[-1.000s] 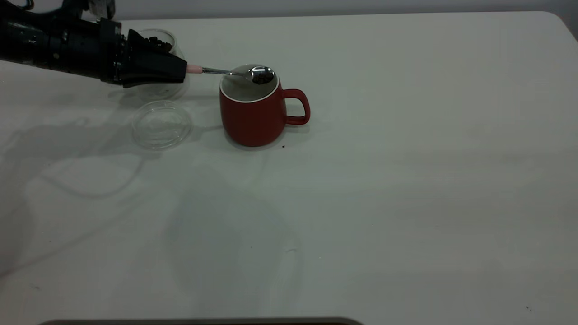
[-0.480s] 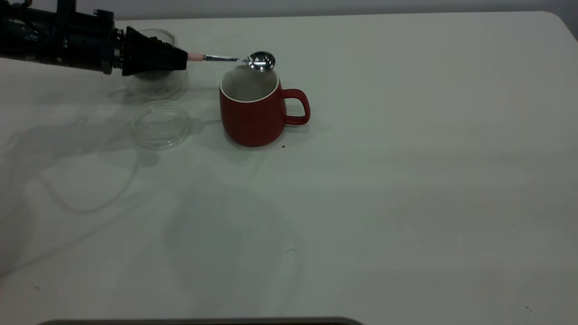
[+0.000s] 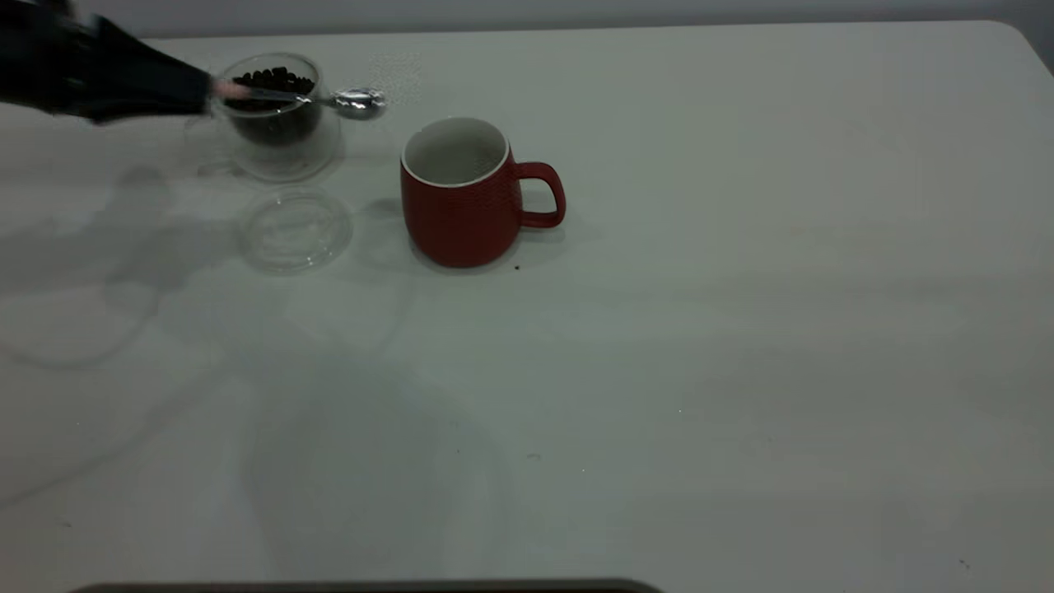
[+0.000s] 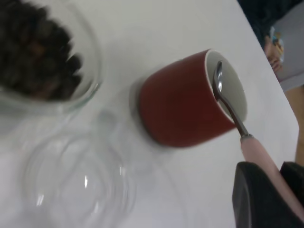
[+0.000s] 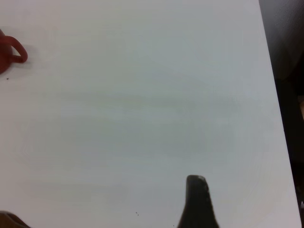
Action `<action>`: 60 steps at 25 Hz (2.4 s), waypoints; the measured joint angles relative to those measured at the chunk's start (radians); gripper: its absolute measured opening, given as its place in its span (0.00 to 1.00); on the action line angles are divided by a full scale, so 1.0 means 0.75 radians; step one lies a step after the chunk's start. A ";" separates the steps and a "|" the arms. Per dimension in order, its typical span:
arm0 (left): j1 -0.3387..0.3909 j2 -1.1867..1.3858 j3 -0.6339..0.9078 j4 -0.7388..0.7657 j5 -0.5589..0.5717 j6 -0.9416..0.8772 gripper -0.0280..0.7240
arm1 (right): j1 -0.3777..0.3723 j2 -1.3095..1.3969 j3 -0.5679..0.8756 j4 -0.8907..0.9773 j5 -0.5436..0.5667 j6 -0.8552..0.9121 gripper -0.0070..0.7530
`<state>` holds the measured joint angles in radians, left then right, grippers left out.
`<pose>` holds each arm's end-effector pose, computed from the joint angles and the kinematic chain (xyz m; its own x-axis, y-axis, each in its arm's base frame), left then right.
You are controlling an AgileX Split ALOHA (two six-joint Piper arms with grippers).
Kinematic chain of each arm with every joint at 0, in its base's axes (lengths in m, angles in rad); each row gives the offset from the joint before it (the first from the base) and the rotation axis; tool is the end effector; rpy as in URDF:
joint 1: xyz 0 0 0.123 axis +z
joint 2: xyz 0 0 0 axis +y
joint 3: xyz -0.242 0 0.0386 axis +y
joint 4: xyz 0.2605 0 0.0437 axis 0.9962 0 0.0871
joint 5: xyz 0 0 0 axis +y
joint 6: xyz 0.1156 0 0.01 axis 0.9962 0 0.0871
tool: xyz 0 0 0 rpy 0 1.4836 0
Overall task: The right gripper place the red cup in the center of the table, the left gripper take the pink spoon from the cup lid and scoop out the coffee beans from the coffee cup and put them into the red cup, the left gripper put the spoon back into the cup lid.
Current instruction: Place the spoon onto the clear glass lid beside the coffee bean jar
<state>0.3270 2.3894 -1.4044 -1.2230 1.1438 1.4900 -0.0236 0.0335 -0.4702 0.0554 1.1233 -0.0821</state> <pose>0.3967 0.0297 0.0073 -0.8447 0.0390 -0.5338 0.4501 0.5915 -0.6690 0.0728 0.0041 0.2541 -0.5615 -0.0448 -0.8263 -0.0503 0.9985 -0.0199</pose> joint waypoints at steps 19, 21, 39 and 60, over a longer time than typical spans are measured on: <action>0.212 0.151 0.071 0.087 0.005 -0.223 0.20 | 0.000 0.000 0.000 0.000 0.000 0.000 0.79; 0.212 0.170 0.071 0.068 0.002 -0.205 0.20 | 0.000 0.000 0.000 0.000 0.000 0.000 0.79; 0.178 0.254 0.070 -0.055 -0.110 -0.092 0.20 | 0.000 0.000 0.000 0.000 0.000 0.000 0.79; 0.066 0.259 0.070 -0.098 -0.199 -0.113 0.20 | 0.000 0.000 0.000 0.000 0.000 0.000 0.79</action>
<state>0.3767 2.5836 -1.3520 -1.2964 0.9943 1.4053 -0.0236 0.0335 -0.4702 0.0554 1.1233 -0.0821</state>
